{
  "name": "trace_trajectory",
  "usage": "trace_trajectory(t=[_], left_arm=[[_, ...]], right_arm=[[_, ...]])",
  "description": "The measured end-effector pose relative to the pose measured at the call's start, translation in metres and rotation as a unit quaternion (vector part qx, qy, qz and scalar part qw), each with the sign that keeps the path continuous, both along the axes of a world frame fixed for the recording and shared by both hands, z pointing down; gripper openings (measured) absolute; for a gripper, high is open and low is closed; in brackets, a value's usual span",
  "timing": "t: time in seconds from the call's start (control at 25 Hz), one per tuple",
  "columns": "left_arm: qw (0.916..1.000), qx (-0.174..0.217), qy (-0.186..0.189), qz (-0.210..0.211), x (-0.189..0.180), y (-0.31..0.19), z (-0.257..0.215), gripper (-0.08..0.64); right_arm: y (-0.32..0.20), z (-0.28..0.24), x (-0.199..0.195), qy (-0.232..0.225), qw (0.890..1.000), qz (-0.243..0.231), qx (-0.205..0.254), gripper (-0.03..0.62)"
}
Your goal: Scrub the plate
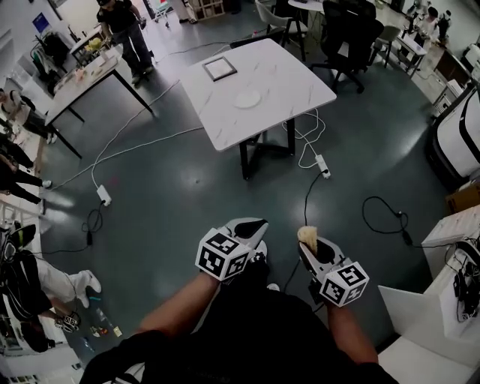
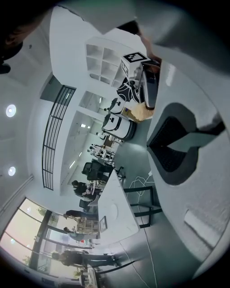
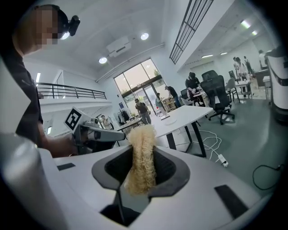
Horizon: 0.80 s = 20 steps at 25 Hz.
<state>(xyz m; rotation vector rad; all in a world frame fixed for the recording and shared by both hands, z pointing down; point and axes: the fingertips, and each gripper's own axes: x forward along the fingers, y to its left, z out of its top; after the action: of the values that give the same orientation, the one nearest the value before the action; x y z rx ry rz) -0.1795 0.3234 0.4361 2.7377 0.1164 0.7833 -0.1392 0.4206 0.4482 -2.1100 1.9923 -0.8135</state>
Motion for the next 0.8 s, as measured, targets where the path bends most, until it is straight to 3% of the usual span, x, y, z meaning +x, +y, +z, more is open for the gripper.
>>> trace_trajectory(t=[0.4, 0.8], left_arm=[[0.9998, 0.0, 0.013, -0.013, 0.045, -0.121, -0.002, 0.008], [0.9999, -0.01, 0.003, -0.011, 0.062, -0.18, 0.016, 0.008]], right_arm=[[-0.121, -0.022, 0.066, 0.026, 1.0, 0.0, -0.01, 0.129], [-0.186, -0.014, 0.088, 0.029, 0.999, -0.009, -0.033, 0.129]])
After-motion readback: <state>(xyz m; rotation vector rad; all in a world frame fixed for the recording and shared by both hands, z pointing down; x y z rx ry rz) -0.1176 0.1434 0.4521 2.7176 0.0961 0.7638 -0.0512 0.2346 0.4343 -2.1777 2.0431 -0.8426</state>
